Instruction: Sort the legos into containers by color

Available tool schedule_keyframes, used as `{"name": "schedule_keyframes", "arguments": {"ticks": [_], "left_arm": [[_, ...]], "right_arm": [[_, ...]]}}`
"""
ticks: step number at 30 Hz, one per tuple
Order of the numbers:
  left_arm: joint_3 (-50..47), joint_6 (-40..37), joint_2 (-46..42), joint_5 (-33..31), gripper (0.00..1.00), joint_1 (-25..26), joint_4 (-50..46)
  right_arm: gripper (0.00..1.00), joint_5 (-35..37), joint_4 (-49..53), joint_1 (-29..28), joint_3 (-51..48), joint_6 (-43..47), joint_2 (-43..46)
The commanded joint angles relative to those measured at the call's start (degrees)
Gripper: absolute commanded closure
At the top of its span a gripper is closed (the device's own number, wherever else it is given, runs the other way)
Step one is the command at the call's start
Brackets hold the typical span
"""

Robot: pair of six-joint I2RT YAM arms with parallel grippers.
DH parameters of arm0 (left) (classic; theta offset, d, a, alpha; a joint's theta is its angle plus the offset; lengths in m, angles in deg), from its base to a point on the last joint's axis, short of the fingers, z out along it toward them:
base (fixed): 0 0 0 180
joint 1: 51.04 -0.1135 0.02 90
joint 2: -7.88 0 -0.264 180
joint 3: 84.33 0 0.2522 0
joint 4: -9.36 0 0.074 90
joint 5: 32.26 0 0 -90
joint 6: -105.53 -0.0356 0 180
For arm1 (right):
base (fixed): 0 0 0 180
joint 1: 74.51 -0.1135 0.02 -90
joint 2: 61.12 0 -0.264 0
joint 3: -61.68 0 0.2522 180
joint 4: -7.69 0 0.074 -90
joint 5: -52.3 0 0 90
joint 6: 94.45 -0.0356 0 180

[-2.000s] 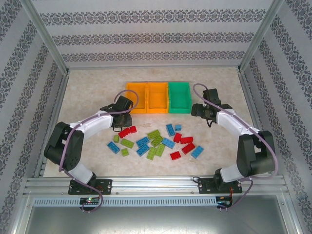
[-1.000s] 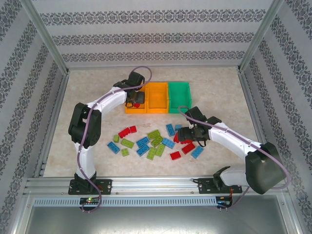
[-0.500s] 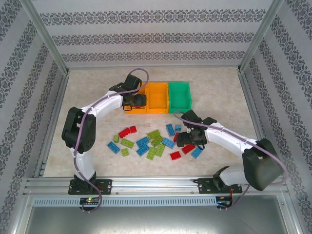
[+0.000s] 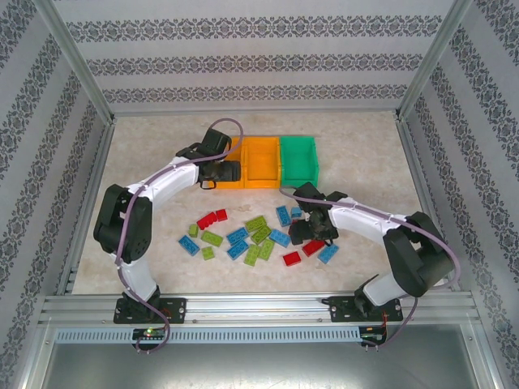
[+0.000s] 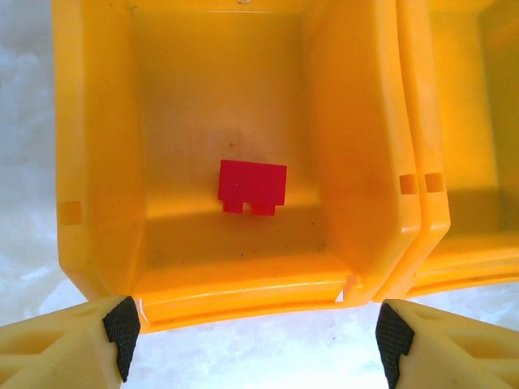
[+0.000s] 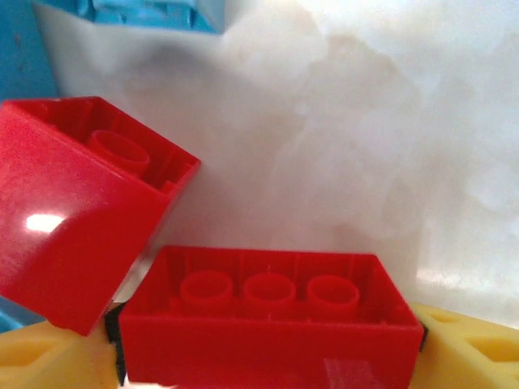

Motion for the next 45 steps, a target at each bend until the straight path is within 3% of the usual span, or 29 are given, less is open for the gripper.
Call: {"name": "schedule_keyframes", "arguments": {"ticks": [1,6,10,15,19,21,30,37,45], "left_arm": [[-1.0,1.2,-2.5,-0.3,0.21,-0.4,1.8],[-1.9,0.9,-3.8,-1.5,0.2,-0.4,1.5],[-3.0,0.8,-4.7,-2.3,0.2,-0.4,1.3],[-5.7,1.1,-7.0,-5.2,0.18,-0.4,1.8],[-10.1,1.9,-10.4,-9.1,0.08,-0.6,3.8],[-12.0,2.5,-12.3,-11.4,0.01,-0.9,4.2],[-19.1,4.0,-18.0,-14.5,0.01,-2.3,1.4],[-24.4,3.6,-22.0,-13.0,0.01,-2.4,0.5],[-25.2,3.3,-22.7,-13.0,0.0,-2.4,-1.3]], "right_arm": [[0.23,1.9,0.0,-0.8,1.7,-0.1,-1.2],[0.39,3.7,2.7,-1.1,1.8,-0.3,0.1],[0.45,4.0,5.0,-1.1,2.7,-0.9,5.1],[0.46,1.2,3.9,-1.1,7.6,0.1,9.8],[0.45,-5.5,-8.2,-1.1,11.4,-1.1,9.4],[0.46,-10.2,-14.1,-1.1,14.5,-2.7,6.0],[0.46,-17.5,-17.5,-3.1,40.6,-7.5,-17.6],[0.46,-19.7,-14.6,-2.8,55.8,-12.2,-32.7],[0.39,-19.7,-12.1,-1.8,66.7,-15.8,-43.0]]}}
